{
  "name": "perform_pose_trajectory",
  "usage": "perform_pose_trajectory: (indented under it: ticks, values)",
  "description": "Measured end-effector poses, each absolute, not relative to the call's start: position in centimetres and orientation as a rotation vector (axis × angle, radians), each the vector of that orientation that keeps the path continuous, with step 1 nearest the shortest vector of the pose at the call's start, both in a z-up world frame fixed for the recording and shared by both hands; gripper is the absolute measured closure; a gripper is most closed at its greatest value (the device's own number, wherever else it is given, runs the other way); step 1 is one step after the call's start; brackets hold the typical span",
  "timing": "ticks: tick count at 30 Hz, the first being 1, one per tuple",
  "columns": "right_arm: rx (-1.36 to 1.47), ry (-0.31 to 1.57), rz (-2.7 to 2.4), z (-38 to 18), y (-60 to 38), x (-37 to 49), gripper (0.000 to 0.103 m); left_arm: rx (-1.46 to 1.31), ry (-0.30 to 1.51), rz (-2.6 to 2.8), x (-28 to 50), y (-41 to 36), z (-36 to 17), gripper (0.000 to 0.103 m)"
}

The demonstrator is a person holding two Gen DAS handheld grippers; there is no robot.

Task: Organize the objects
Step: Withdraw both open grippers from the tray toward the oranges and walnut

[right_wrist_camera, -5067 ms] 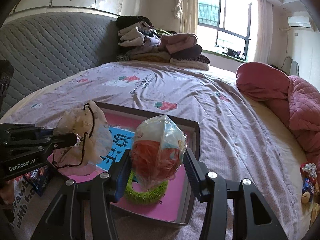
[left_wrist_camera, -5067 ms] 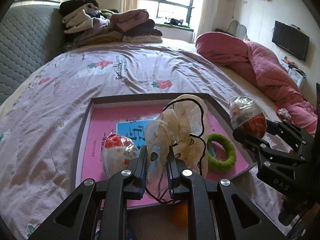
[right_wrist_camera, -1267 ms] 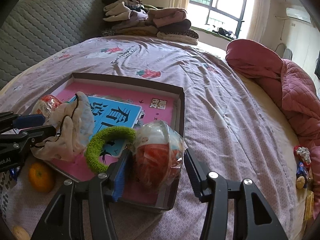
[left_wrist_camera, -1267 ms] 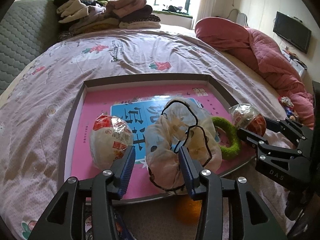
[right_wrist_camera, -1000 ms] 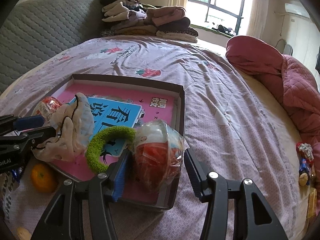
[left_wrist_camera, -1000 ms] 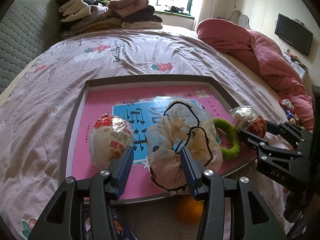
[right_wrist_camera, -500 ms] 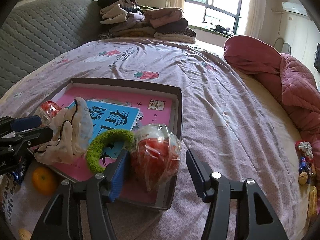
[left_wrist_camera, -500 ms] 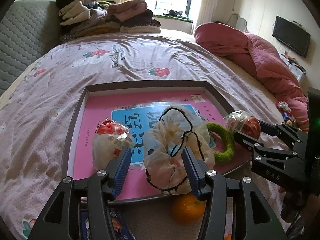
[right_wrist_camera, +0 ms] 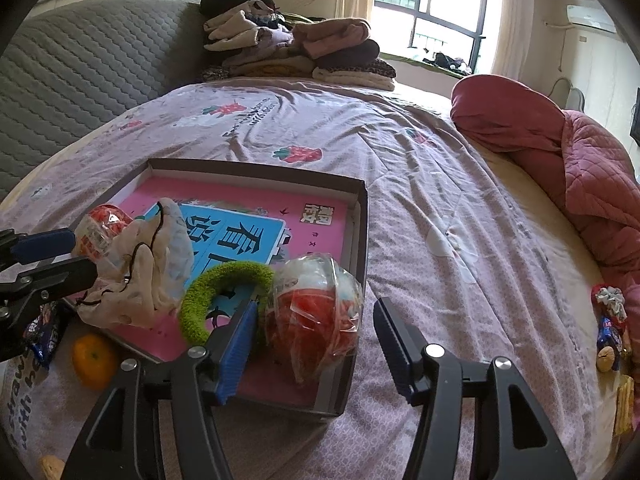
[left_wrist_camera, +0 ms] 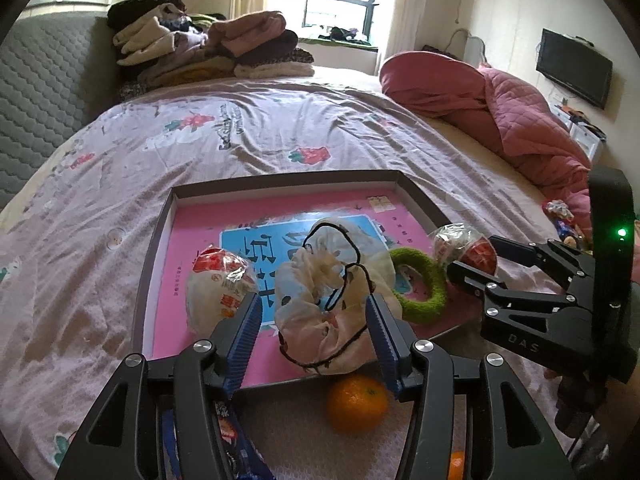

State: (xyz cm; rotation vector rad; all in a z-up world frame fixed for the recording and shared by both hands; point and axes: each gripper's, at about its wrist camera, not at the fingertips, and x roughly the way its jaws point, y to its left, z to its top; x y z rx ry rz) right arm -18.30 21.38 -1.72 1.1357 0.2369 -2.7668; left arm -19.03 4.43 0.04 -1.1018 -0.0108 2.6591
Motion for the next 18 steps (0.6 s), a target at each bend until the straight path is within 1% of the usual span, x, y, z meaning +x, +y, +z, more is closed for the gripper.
perform_pose_trajectory:
  ticks: [15, 17, 18]
  values:
    - [1.06, 0.186, -2.812, -0.2, 22.0, -17.8, 0.044, -1.085, -0.006, 2.689, -18.0, 4.0, 0.9, 0.046]
    - [1.043, 0.178, -2.818, 0.0, 22.0, -17.7, 0.044, -1.082, -0.014, 2.691, -17.9, 4.0, 1.0, 0.041]
    - [1.036, 0.174, -2.819, 0.1, 22.0, -17.6, 0.043, -1.078, -0.016, 2.694, -17.8, 3.9, 1.1, 0.041]
